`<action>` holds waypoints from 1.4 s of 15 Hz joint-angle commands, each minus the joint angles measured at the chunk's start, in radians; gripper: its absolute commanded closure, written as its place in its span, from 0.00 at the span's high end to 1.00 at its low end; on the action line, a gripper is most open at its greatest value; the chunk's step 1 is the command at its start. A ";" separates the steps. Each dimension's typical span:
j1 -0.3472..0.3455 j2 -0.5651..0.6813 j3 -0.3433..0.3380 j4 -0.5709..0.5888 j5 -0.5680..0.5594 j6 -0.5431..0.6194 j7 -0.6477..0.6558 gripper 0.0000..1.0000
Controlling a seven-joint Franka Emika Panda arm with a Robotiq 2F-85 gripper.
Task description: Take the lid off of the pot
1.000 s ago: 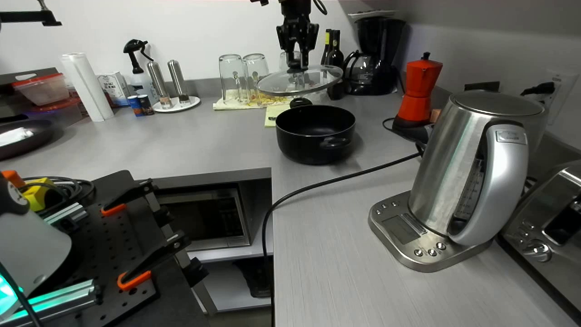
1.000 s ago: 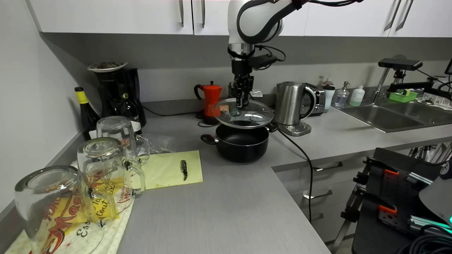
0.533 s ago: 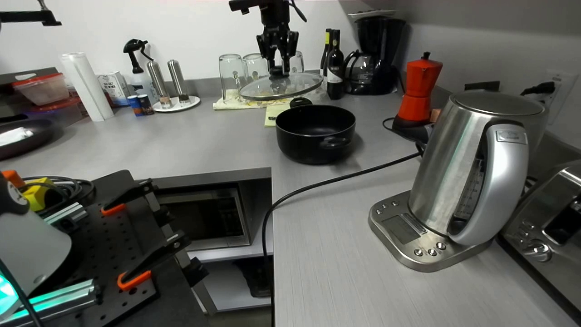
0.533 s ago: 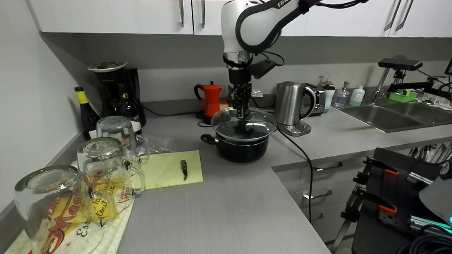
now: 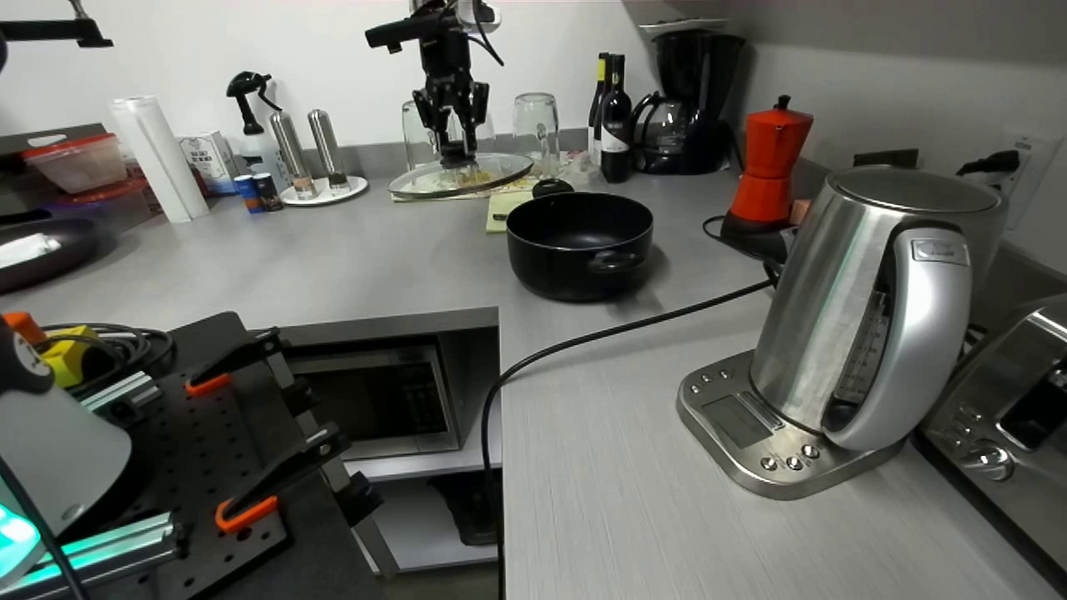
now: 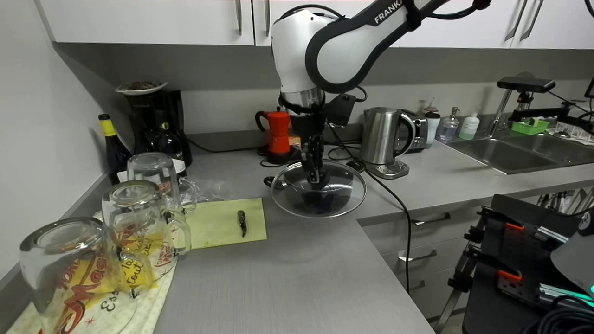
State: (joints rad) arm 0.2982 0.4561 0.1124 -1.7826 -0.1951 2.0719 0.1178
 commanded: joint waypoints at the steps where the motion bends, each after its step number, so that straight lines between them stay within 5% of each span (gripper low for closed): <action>1: 0.035 0.003 0.031 -0.021 -0.037 0.013 0.000 0.25; 10: 0.091 0.124 0.051 -0.023 -0.075 0.135 -0.023 0.25; 21: 0.053 0.203 0.059 -0.044 -0.042 0.326 -0.105 0.25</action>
State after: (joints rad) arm 0.3736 0.6705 0.1619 -1.8078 -0.2493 2.3557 0.0586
